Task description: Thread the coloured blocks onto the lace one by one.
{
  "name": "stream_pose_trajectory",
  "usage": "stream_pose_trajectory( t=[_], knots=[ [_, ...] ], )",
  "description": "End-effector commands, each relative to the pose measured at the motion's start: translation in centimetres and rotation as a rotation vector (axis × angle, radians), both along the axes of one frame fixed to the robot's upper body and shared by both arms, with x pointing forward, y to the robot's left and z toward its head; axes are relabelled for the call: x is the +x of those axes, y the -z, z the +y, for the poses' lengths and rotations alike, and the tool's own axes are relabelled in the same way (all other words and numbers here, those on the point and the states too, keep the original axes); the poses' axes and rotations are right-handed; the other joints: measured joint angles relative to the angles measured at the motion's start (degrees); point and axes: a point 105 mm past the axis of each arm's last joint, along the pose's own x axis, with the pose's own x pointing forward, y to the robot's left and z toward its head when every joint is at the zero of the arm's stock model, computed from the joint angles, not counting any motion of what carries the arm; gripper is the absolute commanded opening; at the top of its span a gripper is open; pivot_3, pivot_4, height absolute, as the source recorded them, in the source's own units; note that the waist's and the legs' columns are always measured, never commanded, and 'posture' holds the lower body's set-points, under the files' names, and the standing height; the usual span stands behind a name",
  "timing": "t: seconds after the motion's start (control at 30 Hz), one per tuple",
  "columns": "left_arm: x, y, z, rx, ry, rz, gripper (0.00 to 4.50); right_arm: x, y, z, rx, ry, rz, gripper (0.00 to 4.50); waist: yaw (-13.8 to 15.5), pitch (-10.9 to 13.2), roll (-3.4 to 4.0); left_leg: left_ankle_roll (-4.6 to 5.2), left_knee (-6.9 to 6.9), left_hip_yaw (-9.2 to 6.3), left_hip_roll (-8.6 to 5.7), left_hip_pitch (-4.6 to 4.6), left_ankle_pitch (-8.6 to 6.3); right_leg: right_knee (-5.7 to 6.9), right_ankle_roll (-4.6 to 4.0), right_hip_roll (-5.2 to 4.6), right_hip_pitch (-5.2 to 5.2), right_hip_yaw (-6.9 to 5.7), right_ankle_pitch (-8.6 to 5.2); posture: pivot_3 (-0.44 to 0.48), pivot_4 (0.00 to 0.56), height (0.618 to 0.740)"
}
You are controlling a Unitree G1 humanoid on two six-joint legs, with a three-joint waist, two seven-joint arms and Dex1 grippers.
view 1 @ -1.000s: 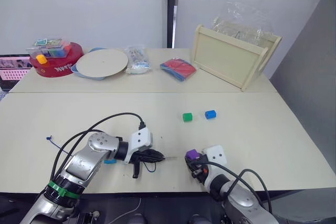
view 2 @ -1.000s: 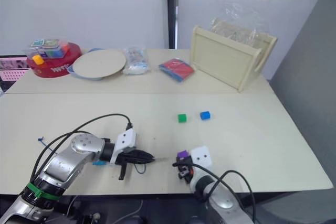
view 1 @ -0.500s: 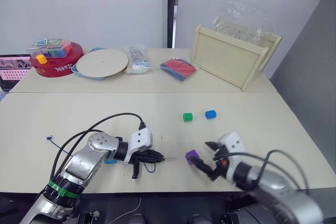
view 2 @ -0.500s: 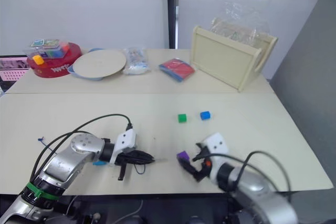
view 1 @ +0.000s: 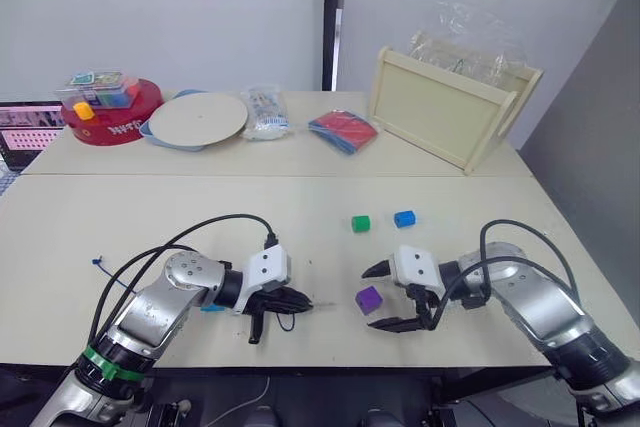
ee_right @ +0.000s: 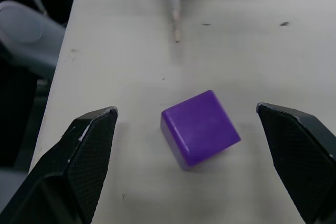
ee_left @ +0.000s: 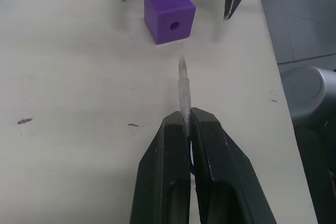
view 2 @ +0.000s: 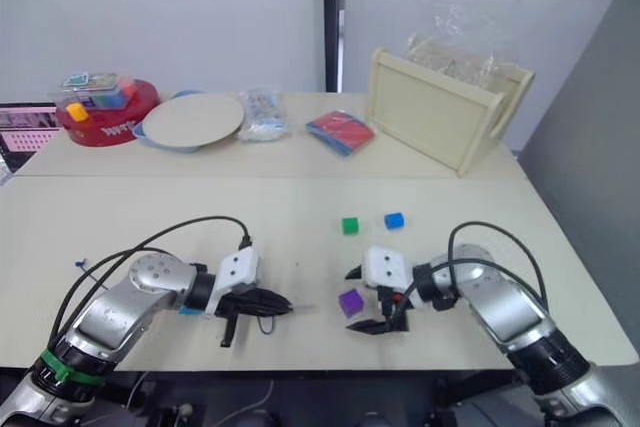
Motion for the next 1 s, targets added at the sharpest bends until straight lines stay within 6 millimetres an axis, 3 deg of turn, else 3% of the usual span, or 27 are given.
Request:
stream_pose_trajectory(
  t=[0.03,0.13,0.37,0.4,1.0],
  knots=[
    [-0.6,-1.1,-0.8,-0.019,0.018,-0.024,0.00,0.6,-0.4,-0.3,-0.004,-0.078,-0.056,4.47,-0.03,0.00,0.00,0.00,0.01,0.00,0.00,0.00,0.00,0.00,0.00,0.00,0.00,0.00,0.00,0.000,0.150,0.740],
    [-0.8,-0.8,-0.7,-0.014,0.011,-0.016,0.00,1.1,-0.4,-0.2,0.023,-0.088,-0.054,3.79,-0.09,0.00,0.00,0.00,0.01,0.00,0.03,0.02,0.00,0.02,0.00,0.02,0.00,0.00,0.00,0.000,0.150,0.740],
    [-0.5,-0.6,-1.3,-0.005,-0.012,-0.028,0.00,0.6,0.5,0.0,0.058,-0.067,0.020,1.35,-0.01,0.00,0.00,-0.01,0.03,0.00,0.03,0.02,0.00,0.04,0.00,0.02,0.01,0.01,0.00,0.000,0.150,0.740],
    [-0.4,-0.6,-1.3,-0.003,-0.016,-0.033,0.00,0.6,0.5,0.1,0.063,-0.055,0.029,1.16,0.00,0.00,0.00,-0.01,0.03,0.00,0.03,0.02,0.00,0.04,0.00,0.02,0.01,0.01,0.00,0.000,0.150,0.740],
    [0.0,-0.2,-2.8,-0.002,0.007,-0.036,0.00,-0.1,0.7,1.4,0.101,0.026,0.068,1.16,-0.21,0.00,0.00,-0.01,0.03,0.00,0.03,0.07,0.00,0.09,0.00,0.04,0.01,0.02,0.00,0.000,0.150,0.740]
  ],
)
